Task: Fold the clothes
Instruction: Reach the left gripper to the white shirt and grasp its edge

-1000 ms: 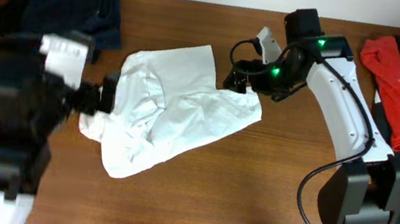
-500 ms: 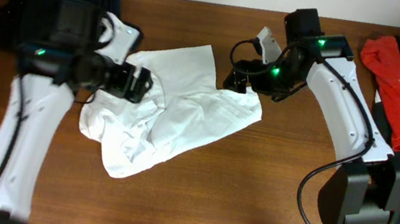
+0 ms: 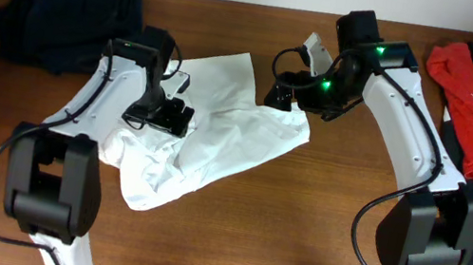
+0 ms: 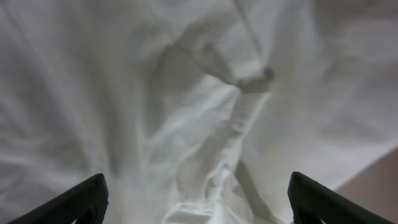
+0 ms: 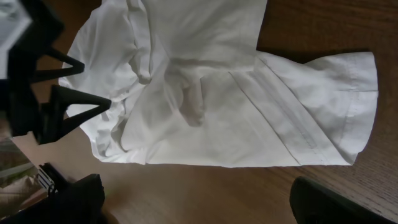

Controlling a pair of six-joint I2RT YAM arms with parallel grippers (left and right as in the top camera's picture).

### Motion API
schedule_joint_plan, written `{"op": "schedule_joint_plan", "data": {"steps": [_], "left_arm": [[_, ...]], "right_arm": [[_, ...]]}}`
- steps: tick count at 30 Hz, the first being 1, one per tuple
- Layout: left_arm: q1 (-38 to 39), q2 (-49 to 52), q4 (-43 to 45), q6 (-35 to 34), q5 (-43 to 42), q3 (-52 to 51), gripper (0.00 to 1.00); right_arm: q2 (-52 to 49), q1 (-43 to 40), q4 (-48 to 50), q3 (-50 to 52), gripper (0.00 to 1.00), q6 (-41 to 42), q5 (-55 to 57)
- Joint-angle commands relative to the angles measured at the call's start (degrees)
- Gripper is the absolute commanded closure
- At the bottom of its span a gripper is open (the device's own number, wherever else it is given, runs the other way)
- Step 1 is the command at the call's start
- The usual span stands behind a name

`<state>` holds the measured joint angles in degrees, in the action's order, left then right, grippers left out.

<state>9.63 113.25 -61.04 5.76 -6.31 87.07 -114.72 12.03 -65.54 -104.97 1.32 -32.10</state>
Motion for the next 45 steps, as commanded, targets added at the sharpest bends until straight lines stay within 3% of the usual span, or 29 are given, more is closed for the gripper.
{"op": "schedule_joint_plan", "data": {"steps": [1,10,15,20,28,35,43,45], "left_arm": [[0.8,1.3,0.3,-1.5,1.7,0.2,0.08],[7.8,4.0,3.4,-1.9,9.5,0.2,0.08],[7.6,7.7,3.6,-4.5,10.6,0.2,0.09],[7.5,8.7,3.8,-4.5,10.6,0.2,0.24],[7.5,8.5,2.6,-6.5,10.2,3.7,0.27],[7.5,8.7,4.0,-6.2,10.2,4.4,0.42],[7.5,8.8,4.7,-6.2,10.2,1.7,0.43],[7.5,8.8,4.7,-6.2,10.2,1.7,0.48]], "right_arm": [[-0.1,0.1,-0.1,0.0,0.01,-0.2,-0.7],[-0.1,0.1,-0.1,0.0,0.01,-0.2,-0.7],[-0.1,0.1,-0.1,0.0,0.01,-0.2,-0.6],[-0.1,0.1,-0.2,0.0,0.01,-0.2,-0.3],[-0.1,0.1,-0.3,0.0,0.01,-0.2,-0.2],[-0.1,0.1,-0.2,0.0,0.01,-0.2,-0.2],[-0.1,0.1,-0.5,0.0,0.01,-0.2,-0.2],[-0.1,0.1,-0.5,0.0,0.01,-0.2,-0.2]]}}
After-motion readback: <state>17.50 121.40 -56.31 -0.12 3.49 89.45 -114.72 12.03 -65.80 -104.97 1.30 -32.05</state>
